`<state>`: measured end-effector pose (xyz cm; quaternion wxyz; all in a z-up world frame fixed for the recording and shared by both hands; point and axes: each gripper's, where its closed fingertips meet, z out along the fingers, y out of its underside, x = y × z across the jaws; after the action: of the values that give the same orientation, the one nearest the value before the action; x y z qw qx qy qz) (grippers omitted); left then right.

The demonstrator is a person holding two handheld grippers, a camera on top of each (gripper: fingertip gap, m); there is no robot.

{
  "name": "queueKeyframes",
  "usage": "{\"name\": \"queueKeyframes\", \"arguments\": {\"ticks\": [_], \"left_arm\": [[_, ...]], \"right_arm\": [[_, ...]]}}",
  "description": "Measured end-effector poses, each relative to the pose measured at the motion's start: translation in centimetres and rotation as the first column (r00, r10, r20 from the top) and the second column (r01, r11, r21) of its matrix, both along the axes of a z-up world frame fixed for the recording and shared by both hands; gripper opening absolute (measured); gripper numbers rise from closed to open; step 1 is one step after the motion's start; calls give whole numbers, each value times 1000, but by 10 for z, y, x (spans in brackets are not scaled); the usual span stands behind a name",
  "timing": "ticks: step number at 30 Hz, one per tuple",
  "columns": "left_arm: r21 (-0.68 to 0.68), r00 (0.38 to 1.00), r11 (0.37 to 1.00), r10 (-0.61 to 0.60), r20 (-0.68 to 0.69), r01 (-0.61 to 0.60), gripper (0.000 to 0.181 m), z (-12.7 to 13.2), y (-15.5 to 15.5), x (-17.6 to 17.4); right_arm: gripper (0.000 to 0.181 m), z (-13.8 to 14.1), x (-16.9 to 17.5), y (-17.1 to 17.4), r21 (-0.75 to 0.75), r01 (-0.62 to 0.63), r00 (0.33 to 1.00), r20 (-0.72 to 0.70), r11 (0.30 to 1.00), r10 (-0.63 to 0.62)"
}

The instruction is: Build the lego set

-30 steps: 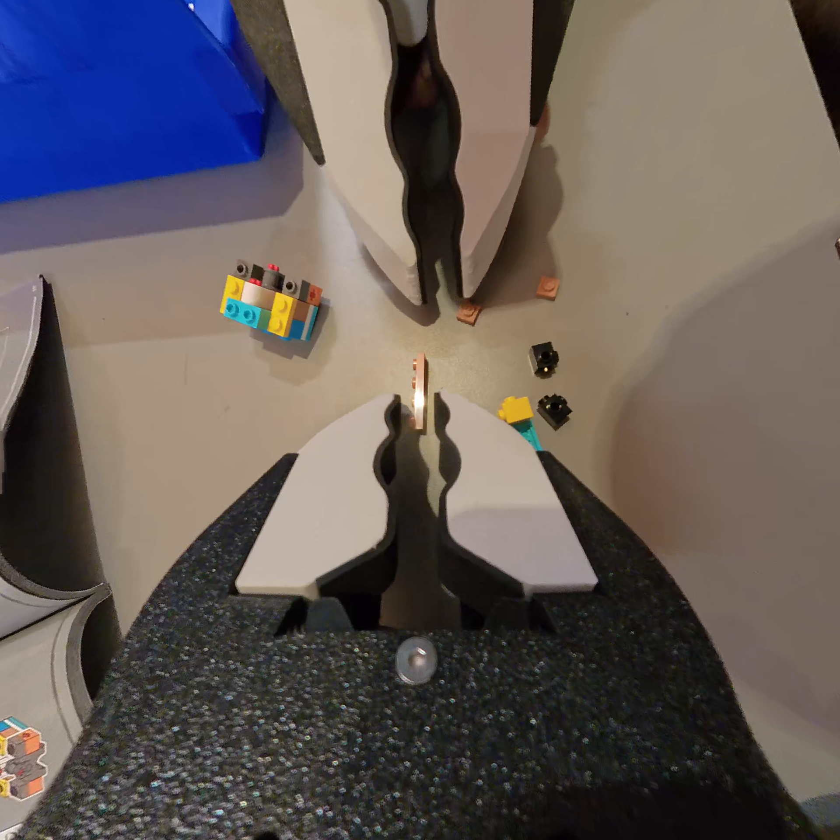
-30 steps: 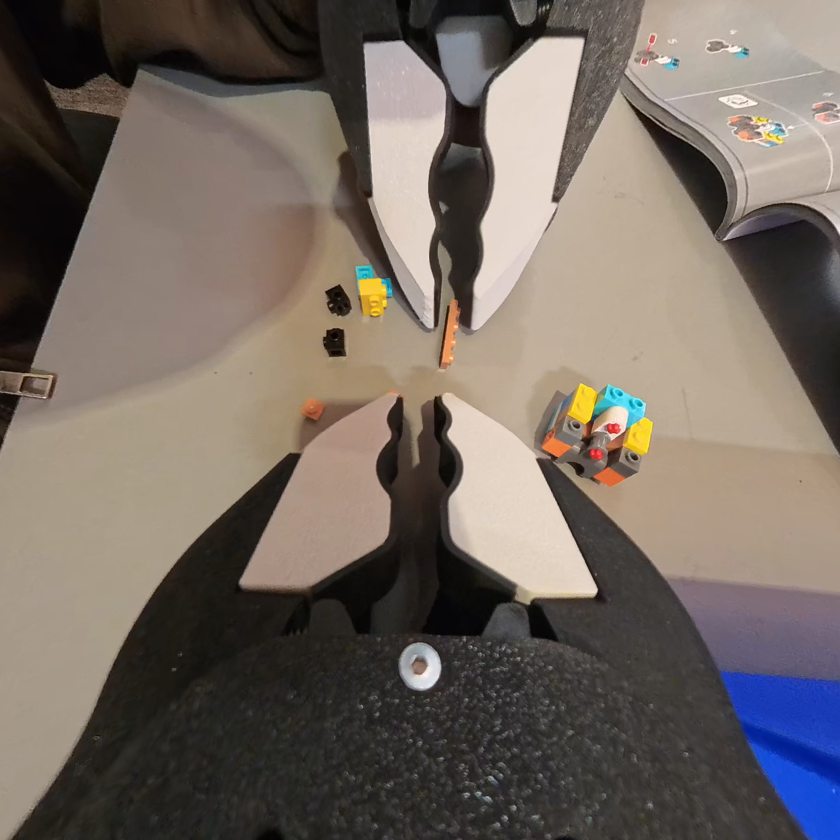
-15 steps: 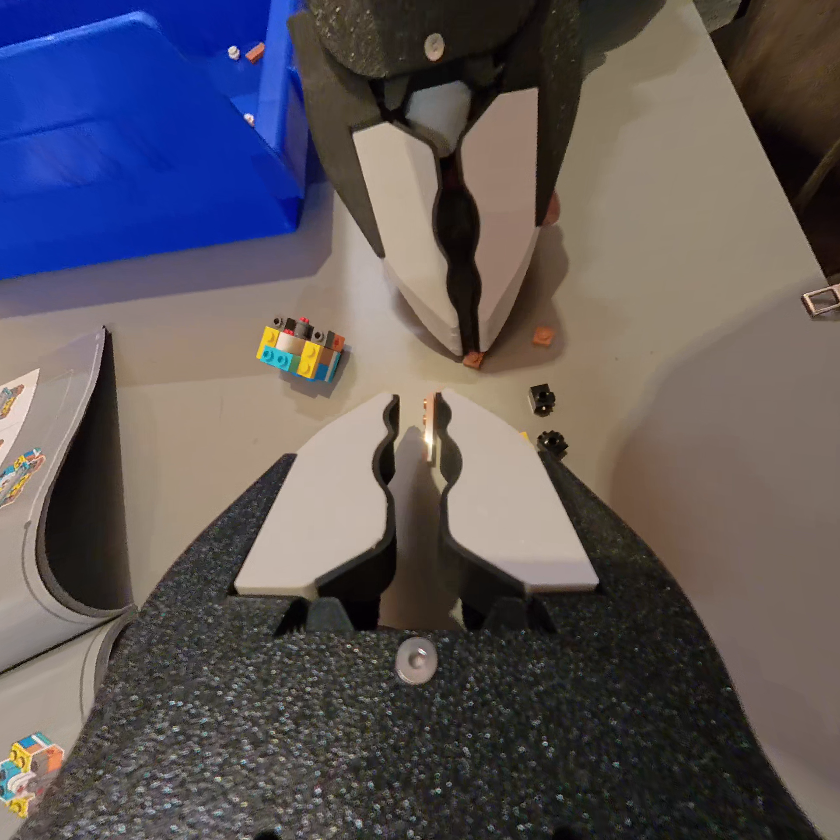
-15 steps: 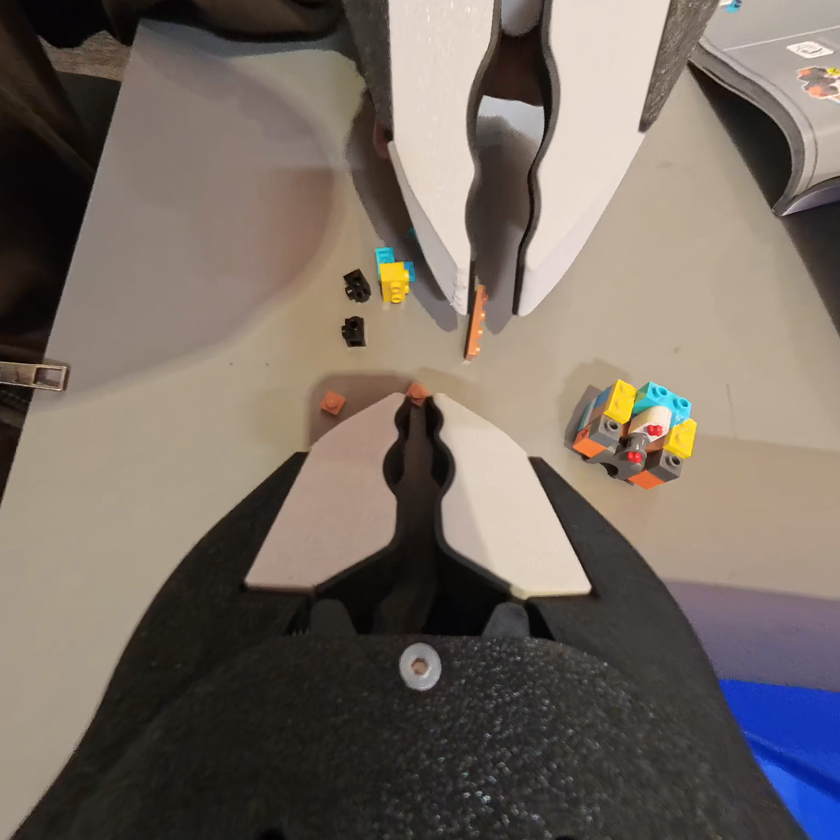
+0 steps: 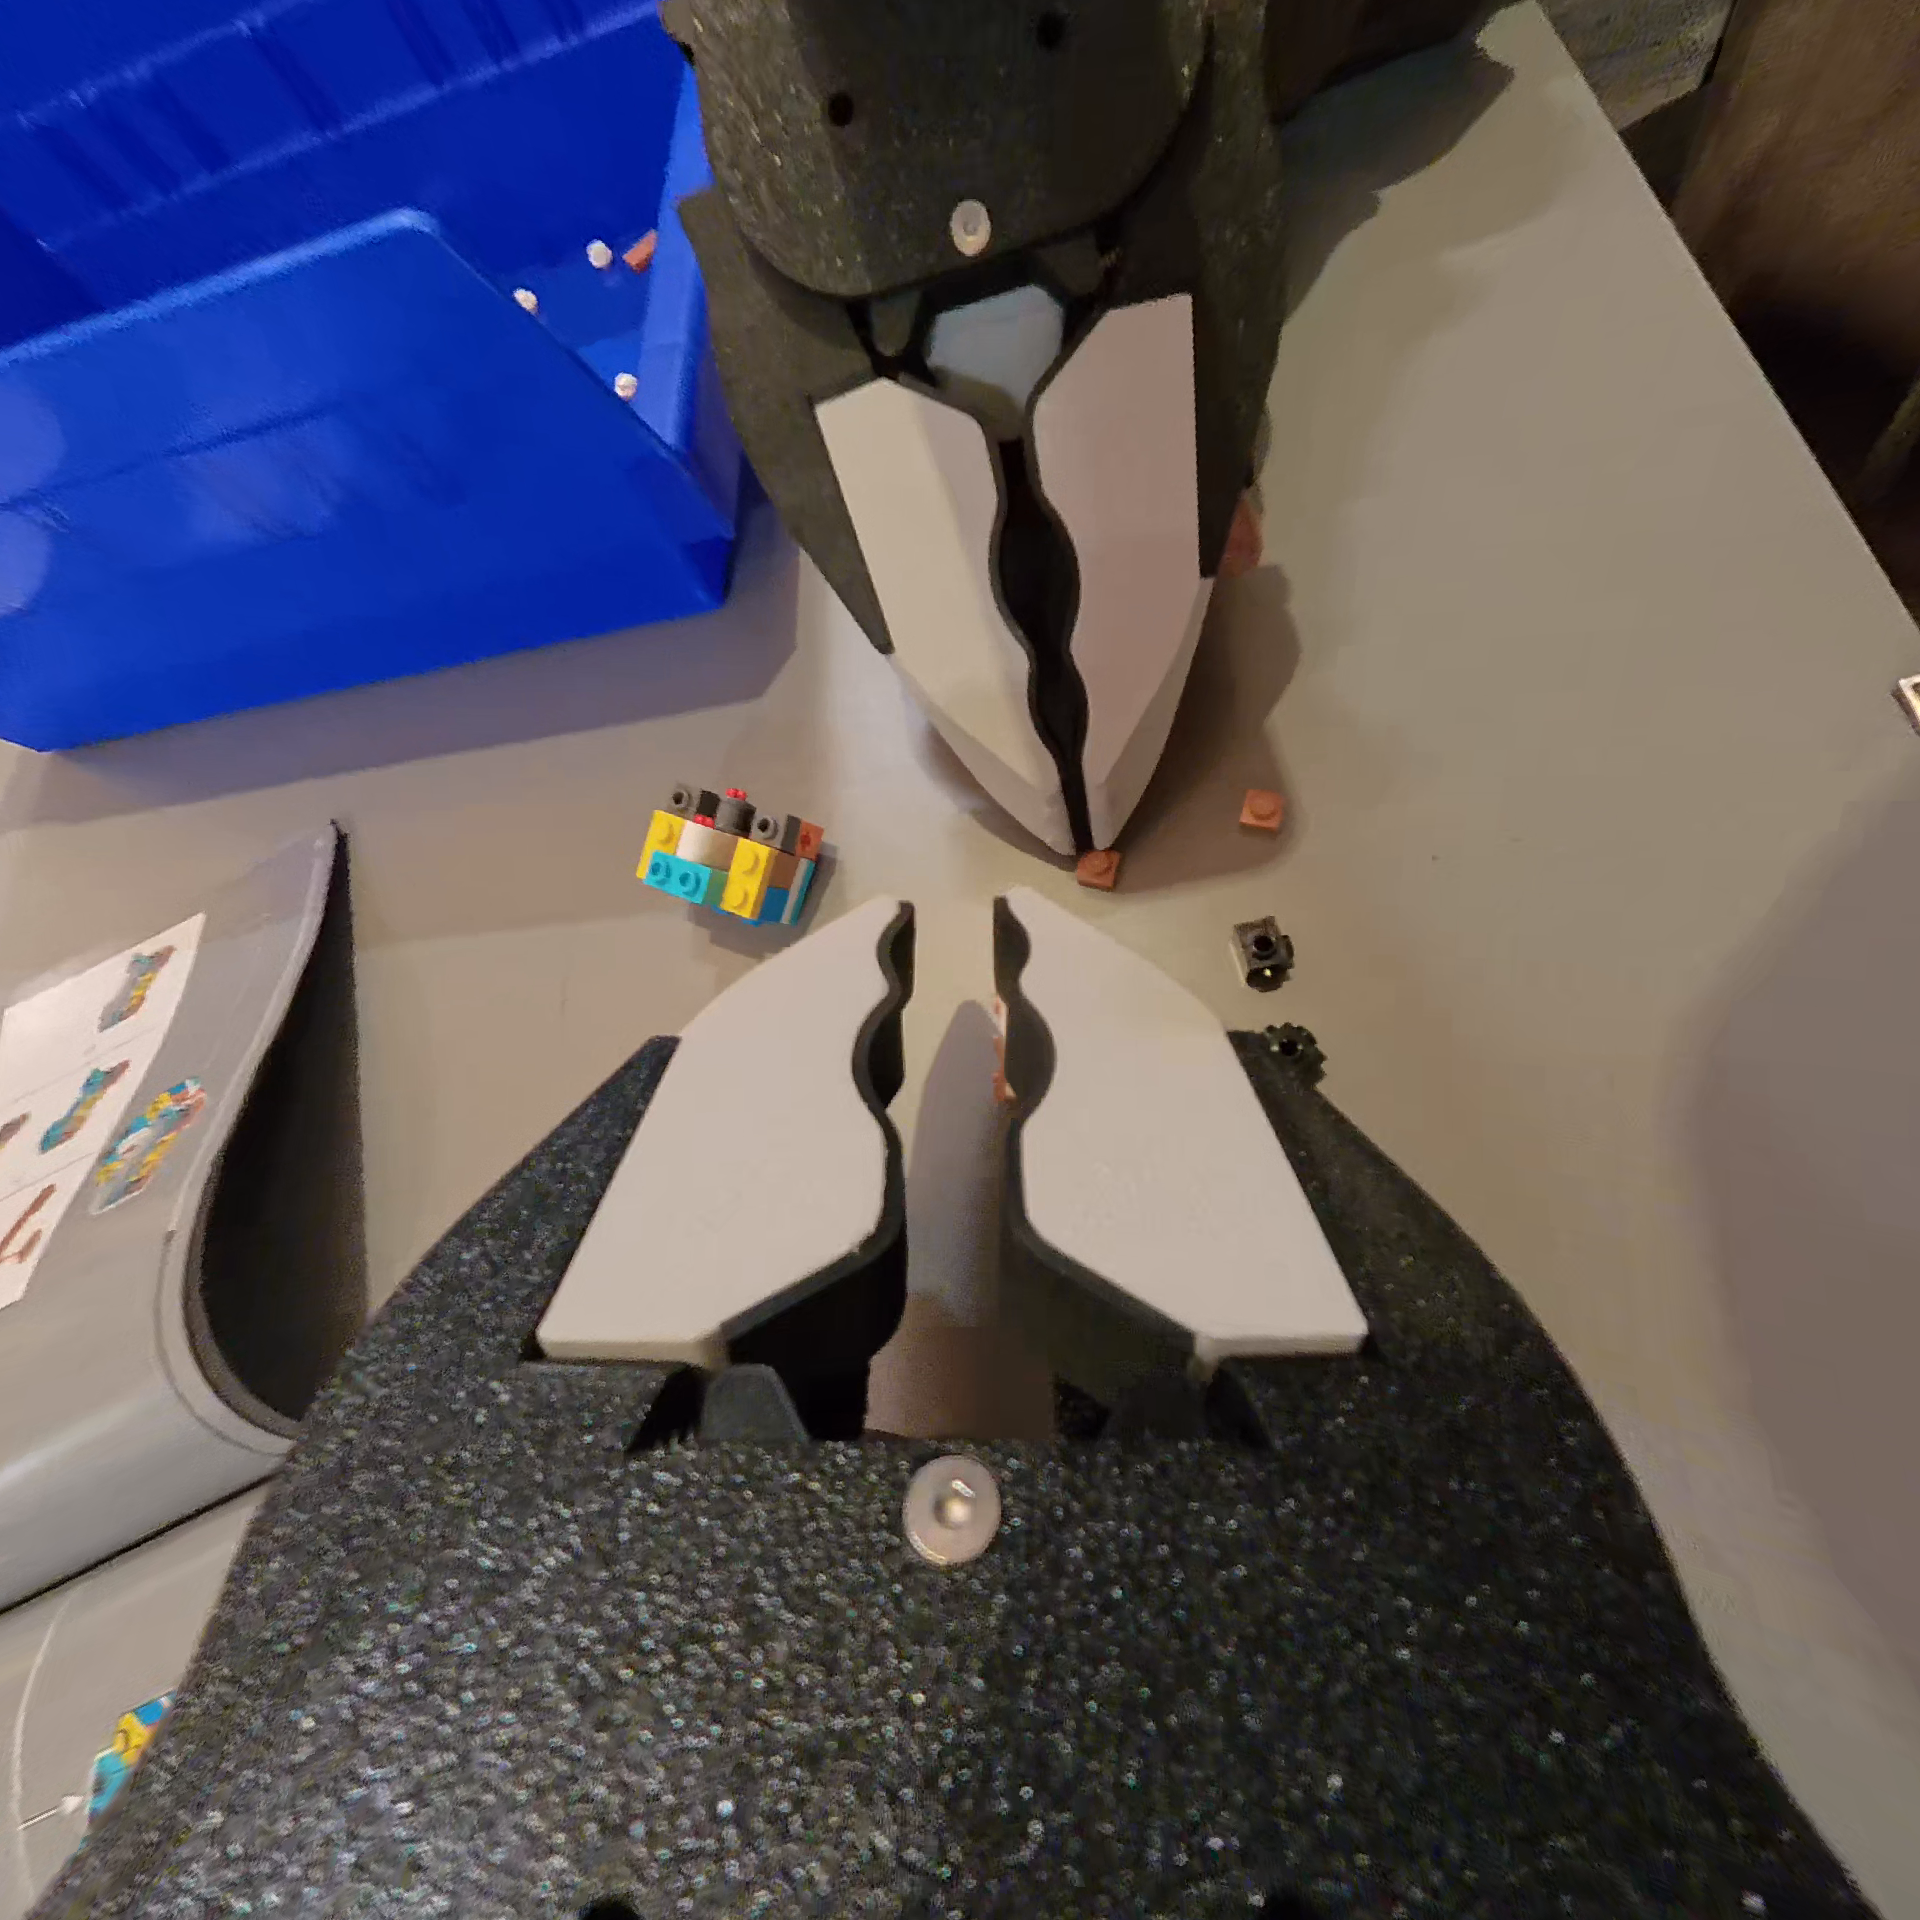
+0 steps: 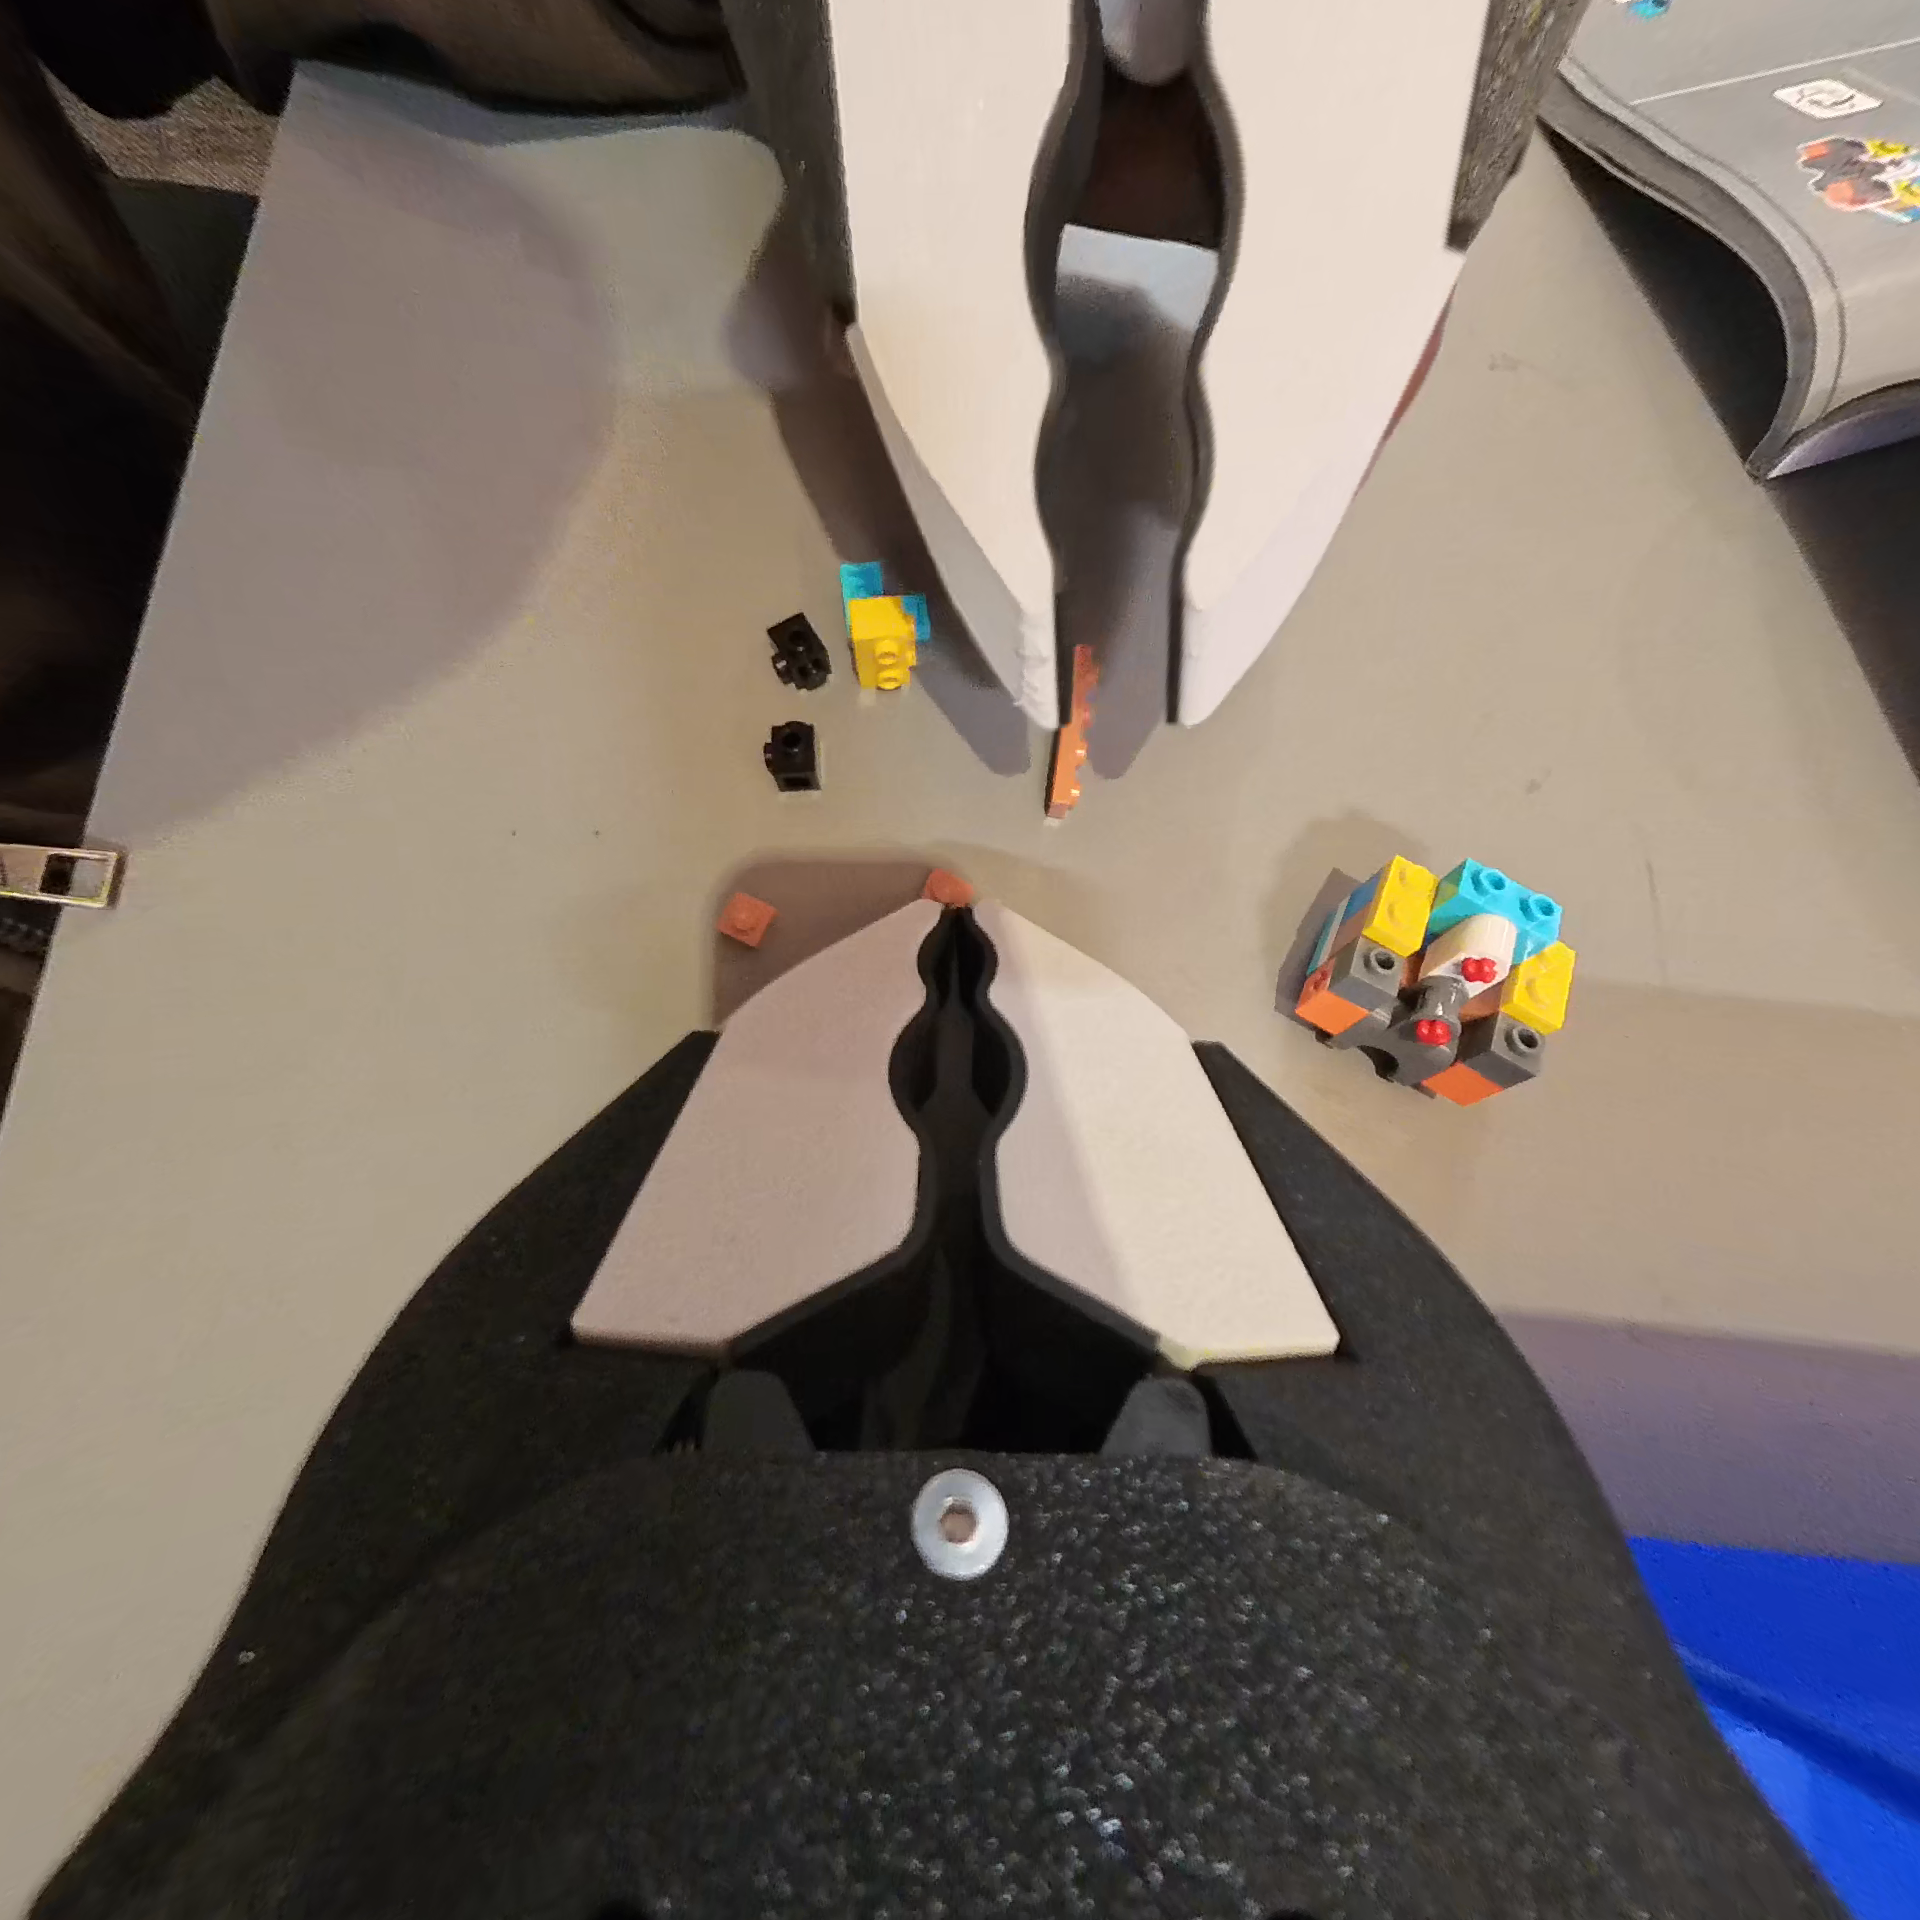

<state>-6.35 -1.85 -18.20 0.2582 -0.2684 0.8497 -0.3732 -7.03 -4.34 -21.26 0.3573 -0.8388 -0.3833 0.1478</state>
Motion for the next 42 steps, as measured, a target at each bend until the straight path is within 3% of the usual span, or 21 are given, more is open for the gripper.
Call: {"name": "queueKeyframes", "arguments": {"ticks": [19,35,42], "left_arm": [[-14,914,994,107,392,-111,14,50,22,22],[-123,832,978,209,514,-170,13,67,34,30],[-174,833,973,219,508,-150,12,70,33,29]], "right_arm": [[1,12,5,7,79,59,997,-61,995,-54],[8,22,8,10,167,92,994,-76,982,-80],[9,25,10,11,152,111,989,-117,982,-94]]}}
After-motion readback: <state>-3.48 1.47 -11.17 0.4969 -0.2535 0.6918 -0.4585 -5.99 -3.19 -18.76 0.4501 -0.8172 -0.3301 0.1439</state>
